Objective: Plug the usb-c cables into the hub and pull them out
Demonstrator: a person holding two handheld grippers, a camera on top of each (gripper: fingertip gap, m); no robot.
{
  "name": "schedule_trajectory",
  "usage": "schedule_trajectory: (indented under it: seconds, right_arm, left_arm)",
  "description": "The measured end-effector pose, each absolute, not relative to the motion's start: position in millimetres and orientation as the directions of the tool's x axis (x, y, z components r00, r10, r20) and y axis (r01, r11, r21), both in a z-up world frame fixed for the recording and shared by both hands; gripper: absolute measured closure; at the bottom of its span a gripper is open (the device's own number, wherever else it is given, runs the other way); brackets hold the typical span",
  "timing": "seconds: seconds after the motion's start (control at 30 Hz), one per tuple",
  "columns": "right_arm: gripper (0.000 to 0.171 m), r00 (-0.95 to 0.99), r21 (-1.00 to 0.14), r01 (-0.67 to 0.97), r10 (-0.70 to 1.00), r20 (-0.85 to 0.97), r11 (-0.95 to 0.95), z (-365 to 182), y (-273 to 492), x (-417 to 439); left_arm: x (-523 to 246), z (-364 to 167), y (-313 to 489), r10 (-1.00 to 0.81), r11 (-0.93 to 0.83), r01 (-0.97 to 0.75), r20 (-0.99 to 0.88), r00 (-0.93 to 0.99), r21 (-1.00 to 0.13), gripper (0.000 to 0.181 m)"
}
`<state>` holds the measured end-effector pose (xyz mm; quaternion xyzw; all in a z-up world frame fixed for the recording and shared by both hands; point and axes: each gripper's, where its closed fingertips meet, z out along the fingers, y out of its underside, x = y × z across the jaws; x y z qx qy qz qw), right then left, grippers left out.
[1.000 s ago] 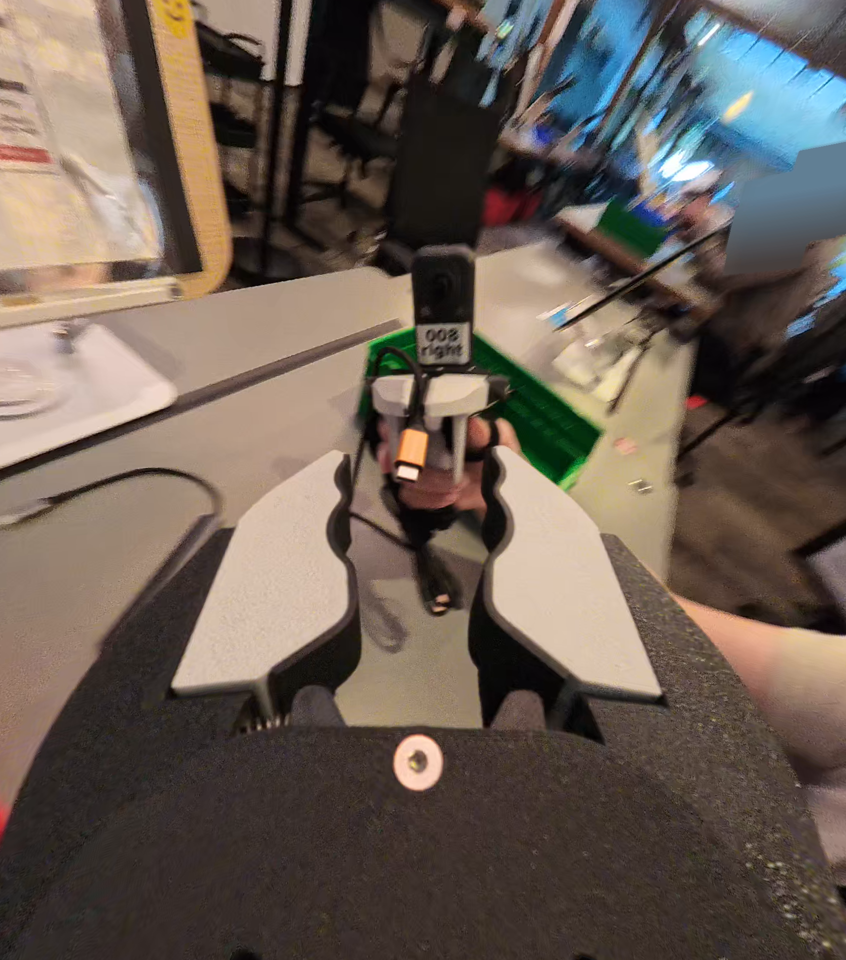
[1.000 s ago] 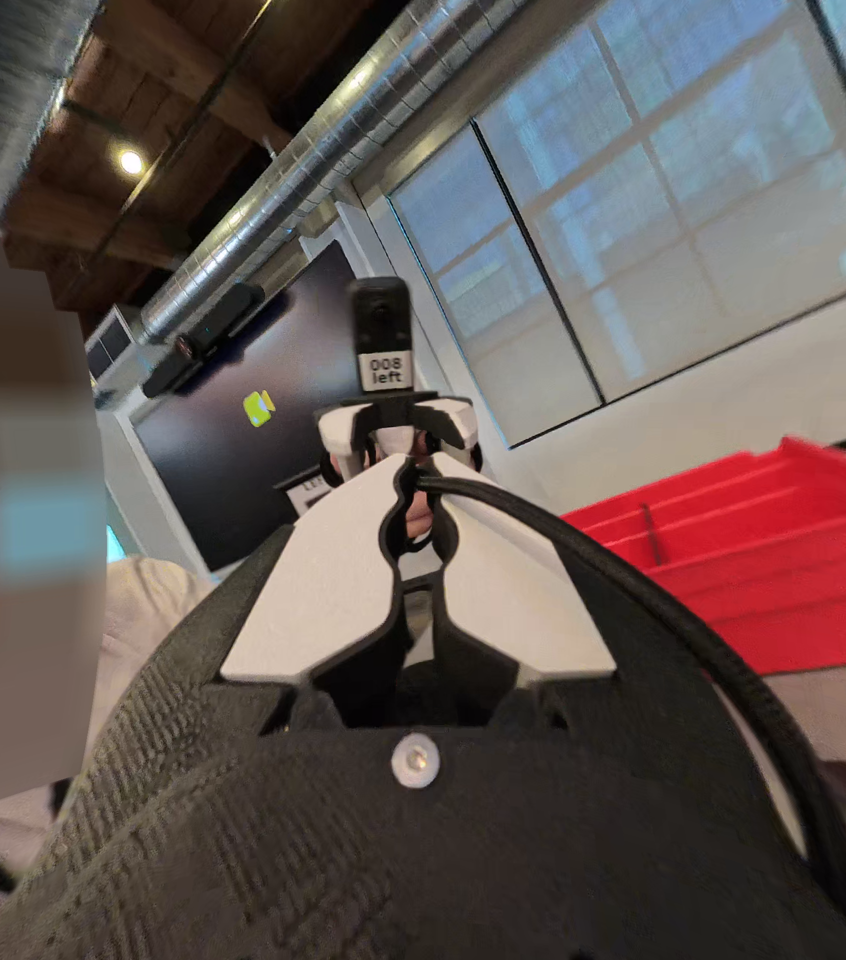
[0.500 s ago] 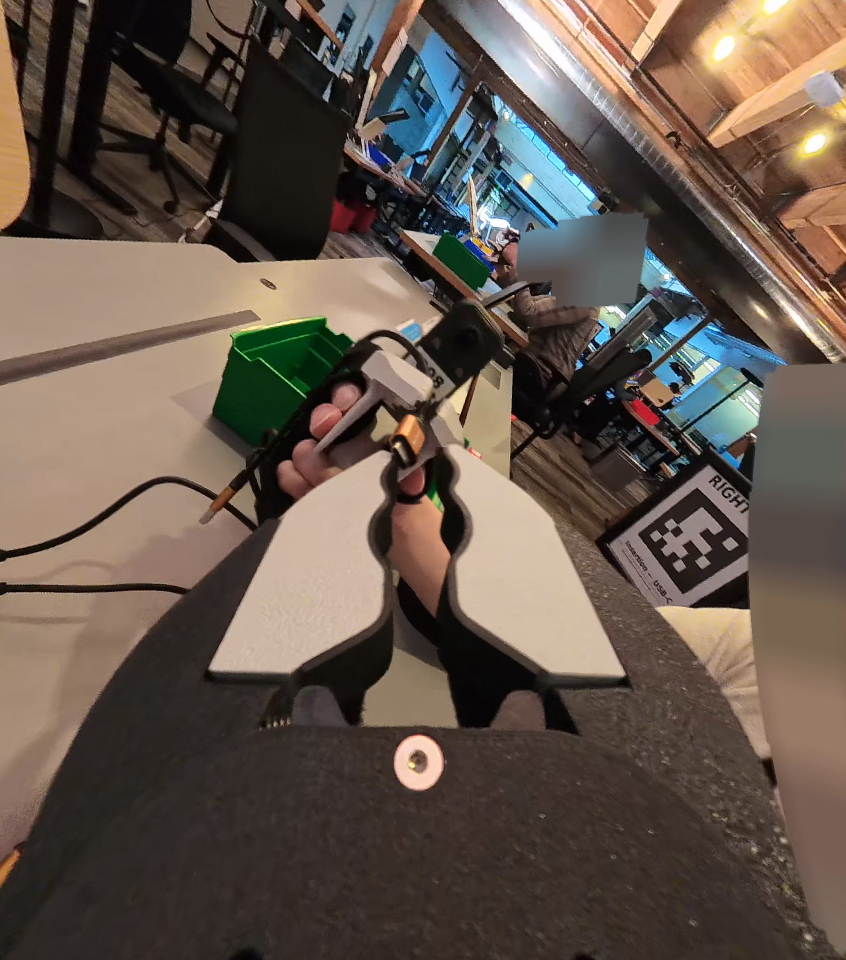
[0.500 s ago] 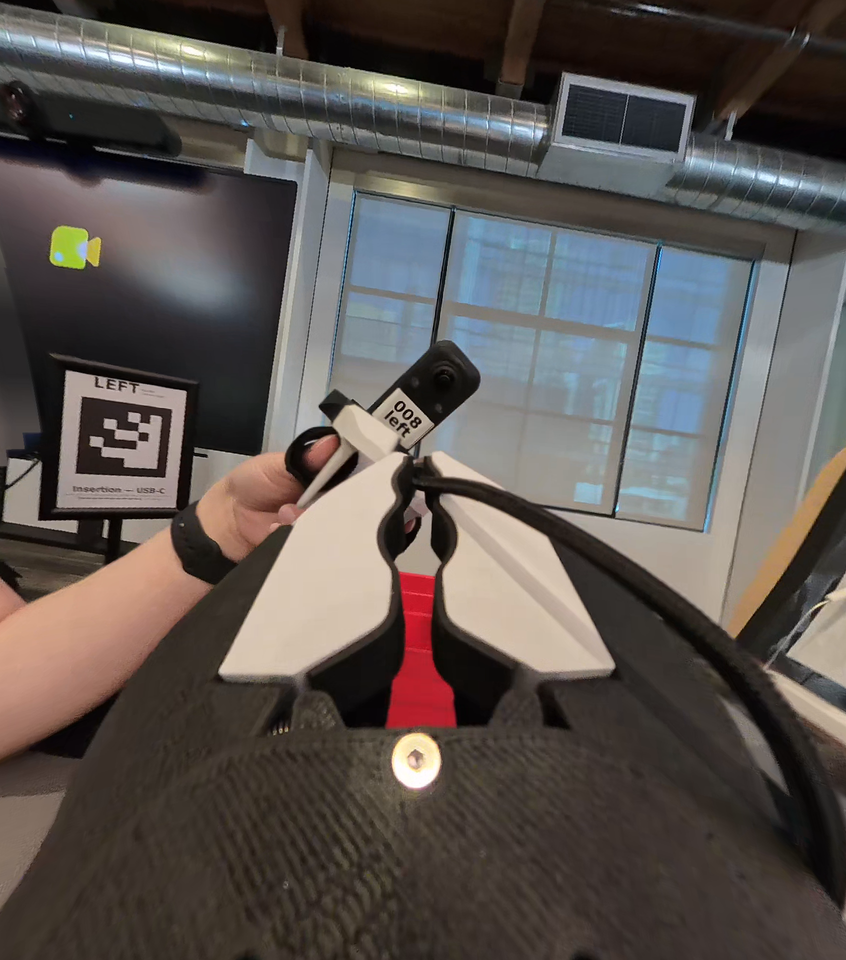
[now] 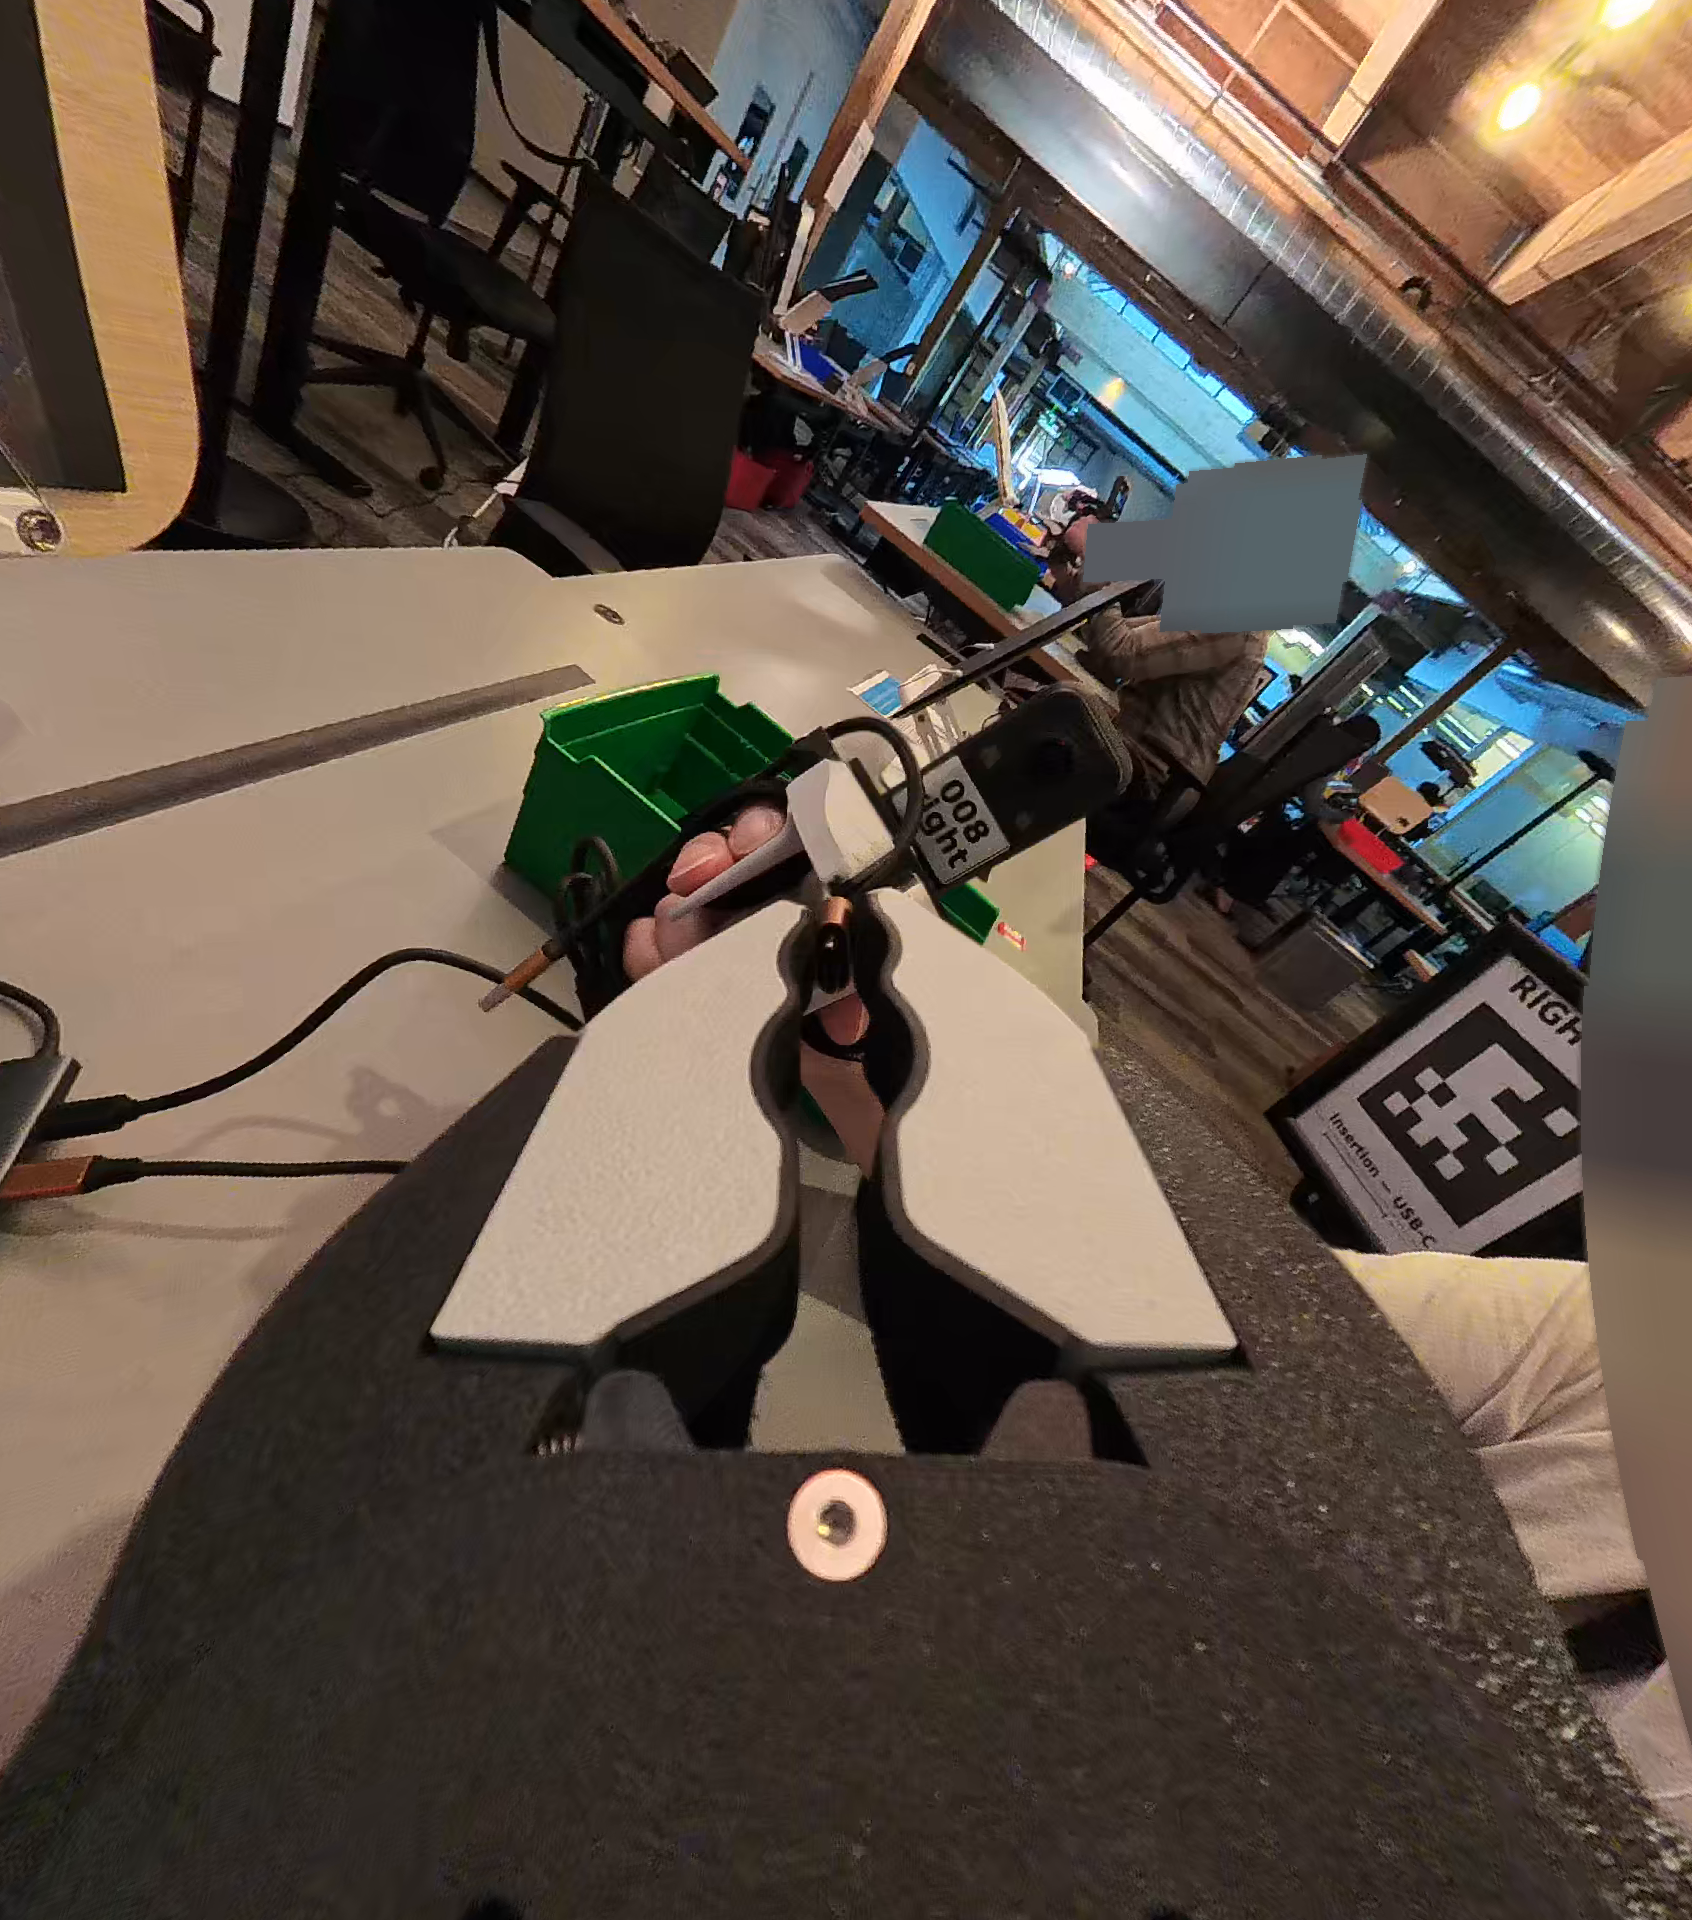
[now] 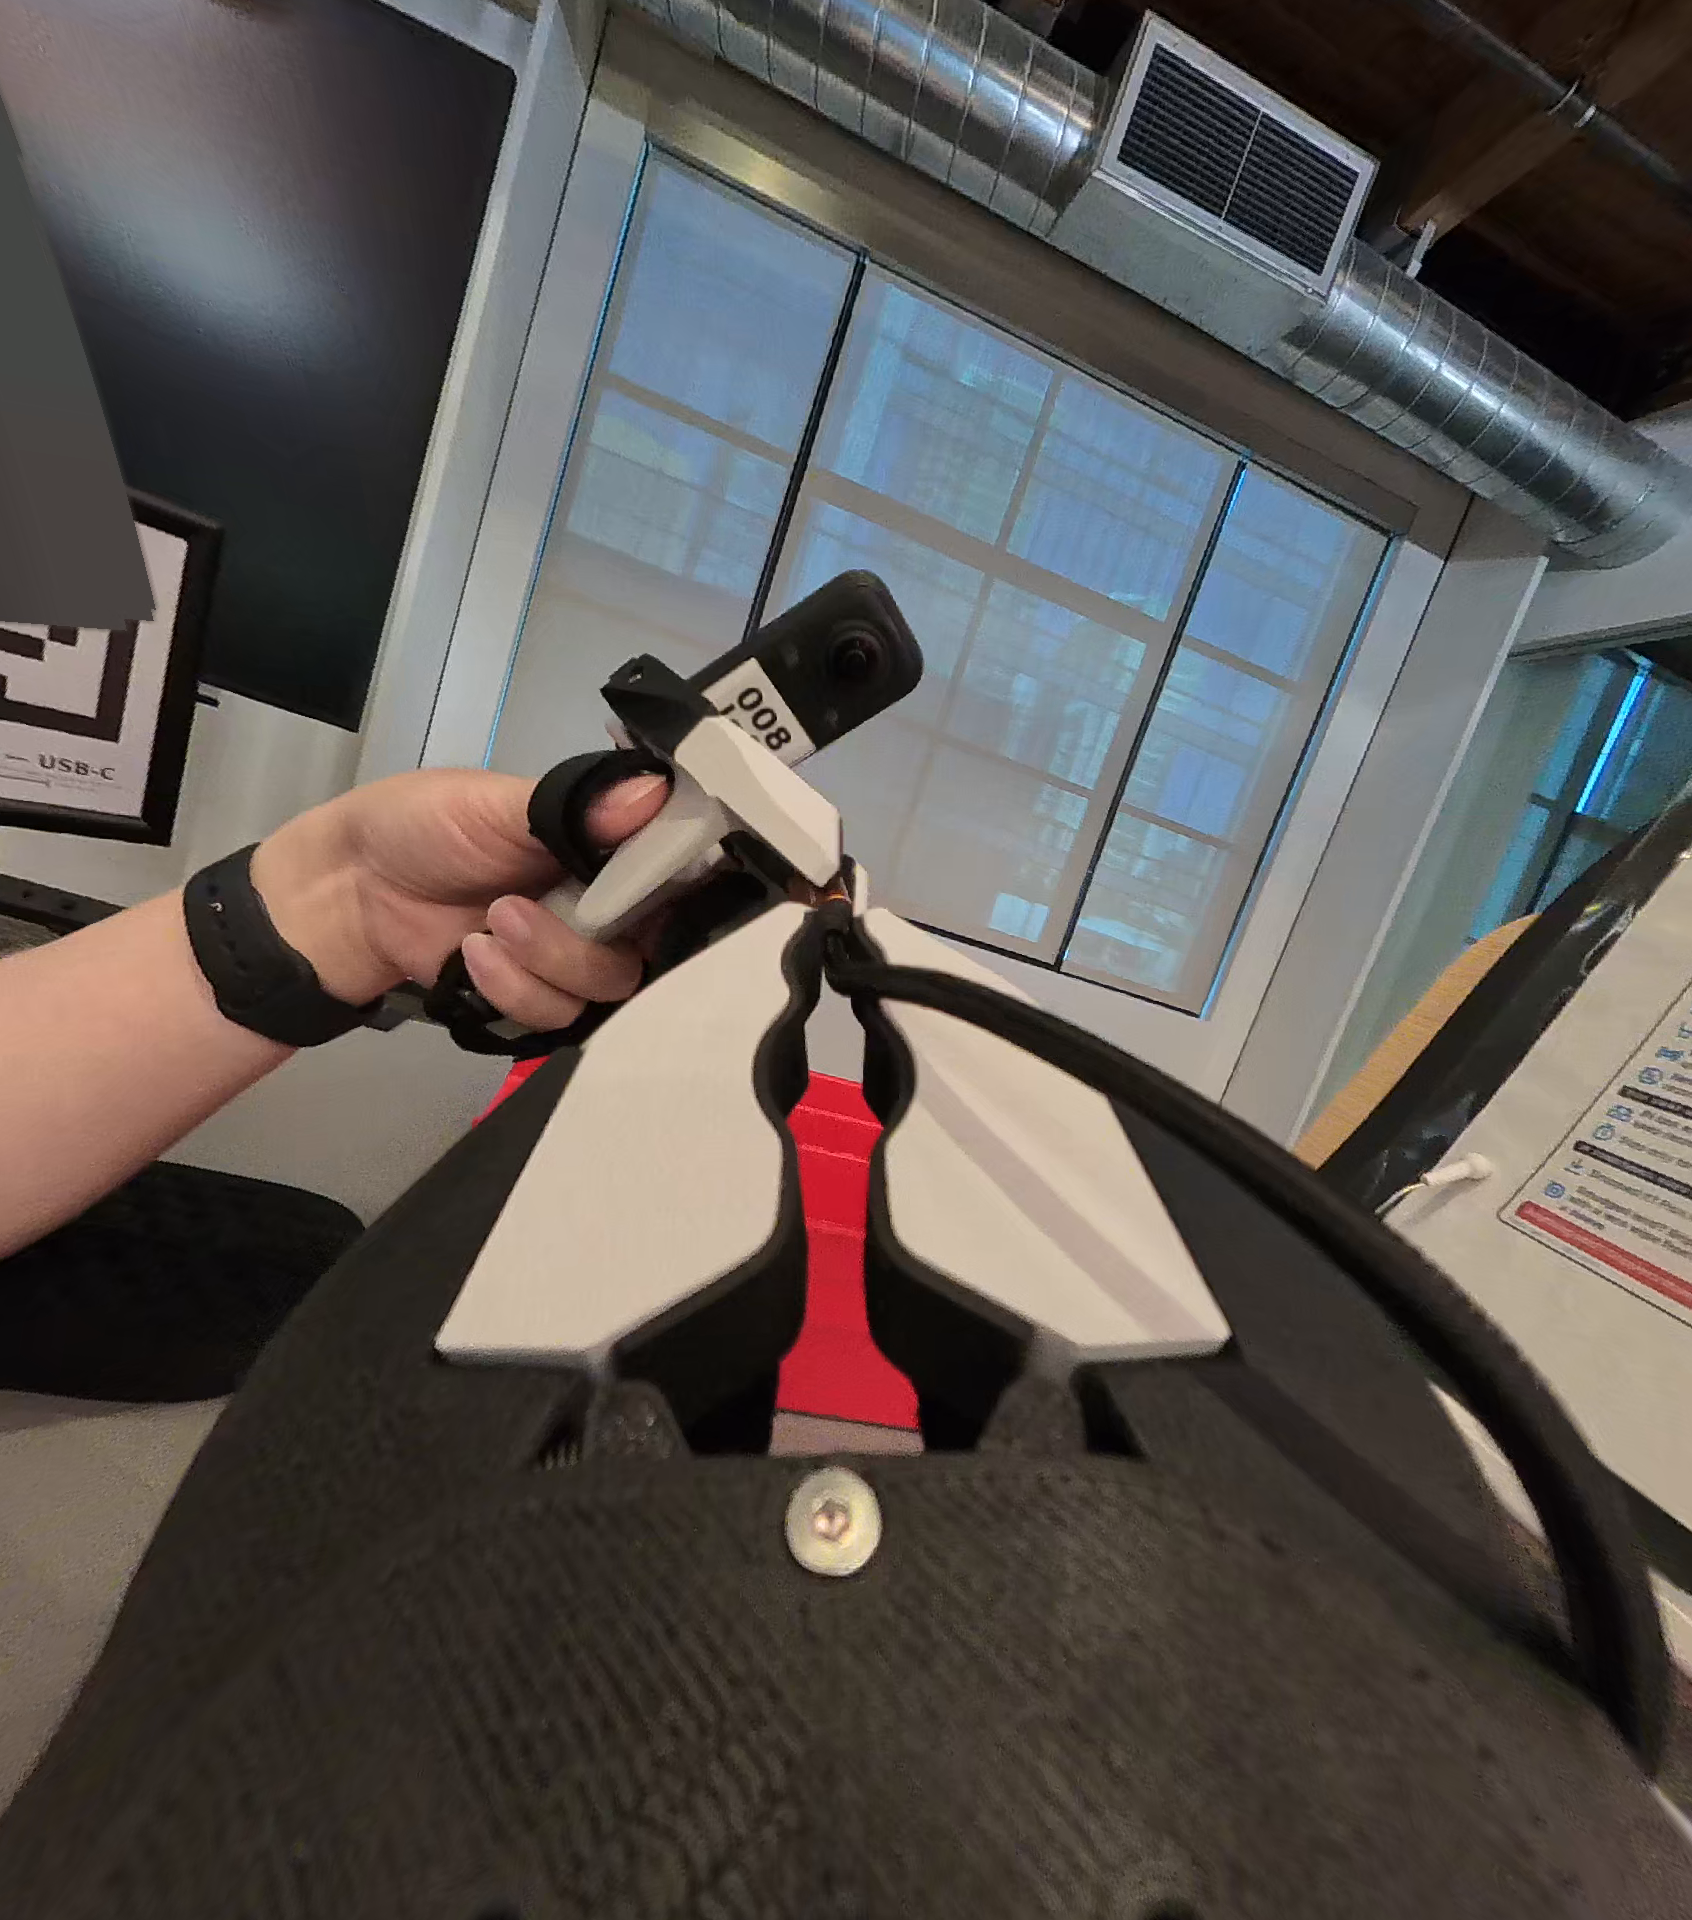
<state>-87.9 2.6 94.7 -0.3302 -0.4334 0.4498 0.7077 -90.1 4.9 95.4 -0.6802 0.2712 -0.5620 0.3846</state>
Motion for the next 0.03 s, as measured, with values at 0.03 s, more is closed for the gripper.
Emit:
schedule_trajectory:
  seconds: [0.03]
  right_arm:
    - [0.166,0.224,-0.853,-0.352,0.920,0.323,0.385,95.5,2.2,-87.6]
  left_arm:
    - [-90.0,95.6,4.3,-0.804,-0.553,0.060,0.551,0.223,-0.831,0.175]
